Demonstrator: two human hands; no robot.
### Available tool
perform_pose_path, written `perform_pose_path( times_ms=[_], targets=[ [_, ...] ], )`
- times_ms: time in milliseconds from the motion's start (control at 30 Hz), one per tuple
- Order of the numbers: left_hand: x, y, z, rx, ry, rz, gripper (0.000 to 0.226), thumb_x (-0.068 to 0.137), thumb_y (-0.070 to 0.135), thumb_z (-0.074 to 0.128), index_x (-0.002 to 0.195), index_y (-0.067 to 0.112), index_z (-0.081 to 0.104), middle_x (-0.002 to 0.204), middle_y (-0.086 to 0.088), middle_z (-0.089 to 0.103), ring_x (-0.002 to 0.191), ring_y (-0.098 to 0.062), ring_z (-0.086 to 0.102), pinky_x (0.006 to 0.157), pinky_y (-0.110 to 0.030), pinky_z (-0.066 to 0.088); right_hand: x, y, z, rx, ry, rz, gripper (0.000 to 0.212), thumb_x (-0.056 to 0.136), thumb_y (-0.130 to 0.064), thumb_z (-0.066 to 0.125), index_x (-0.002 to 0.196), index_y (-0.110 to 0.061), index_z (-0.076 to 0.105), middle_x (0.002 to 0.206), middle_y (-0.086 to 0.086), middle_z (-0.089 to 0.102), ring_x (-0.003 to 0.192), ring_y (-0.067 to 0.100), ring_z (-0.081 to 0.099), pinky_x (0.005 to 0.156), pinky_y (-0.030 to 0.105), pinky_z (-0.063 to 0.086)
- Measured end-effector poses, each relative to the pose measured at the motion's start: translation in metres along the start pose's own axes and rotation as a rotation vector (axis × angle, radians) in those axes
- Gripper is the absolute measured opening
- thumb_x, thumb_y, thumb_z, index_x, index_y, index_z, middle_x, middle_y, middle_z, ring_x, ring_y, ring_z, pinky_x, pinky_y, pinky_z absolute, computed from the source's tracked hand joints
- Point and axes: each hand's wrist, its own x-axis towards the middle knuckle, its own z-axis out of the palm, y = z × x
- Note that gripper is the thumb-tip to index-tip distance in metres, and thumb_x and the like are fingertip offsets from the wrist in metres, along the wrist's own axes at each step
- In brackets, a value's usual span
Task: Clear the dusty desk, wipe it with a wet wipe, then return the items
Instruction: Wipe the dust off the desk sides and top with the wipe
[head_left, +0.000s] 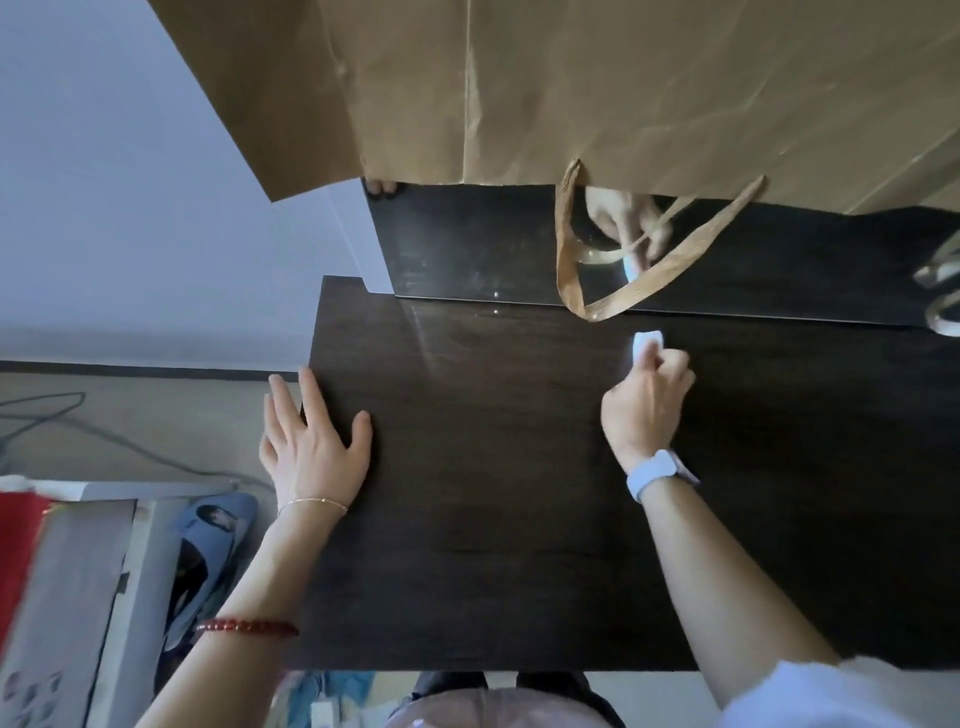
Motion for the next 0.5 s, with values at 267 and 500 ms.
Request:
perform_pose_path(
  times_ms=[267, 500],
  targets=[
    [0.007, -0.006, -0.004, -0.068, -0.059, 0.031, 0.076, 0.089, 0.043, 0.046, 0.145, 0.017, 0.002, 0.151, -0.007, 0.019, 0.132, -0.029, 0.030, 0.094, -0.048, 0.037, -0.058, -0.125, 0.039, 0.180, -0.121, -0.496, 0.051, 0.065, 0.010, 0.048, 0.111, -0.009, 0.057, 0.108, 0.016, 0.052, 0.082, 0.035, 0.045, 0.069, 0.041, 0.037],
    [0.007, -0.012, -0.008, -0.119, -0.086, 0.080, 0.078, 0.088, 0.043, 0.049, 0.145, 0.016, 0.003, 0.150, -0.008, 0.021, 0.132, -0.029, 0.029, 0.095, -0.048, 0.038, -0.039, -0.086, 0.027, 0.094, -0.023, -0.226, 0.053, 0.068, 0.009, 0.047, 0.119, -0.003, 0.049, 0.105, 0.021, 0.050, 0.090, 0.039, 0.046, 0.073, 0.043, 0.038]
  ],
)
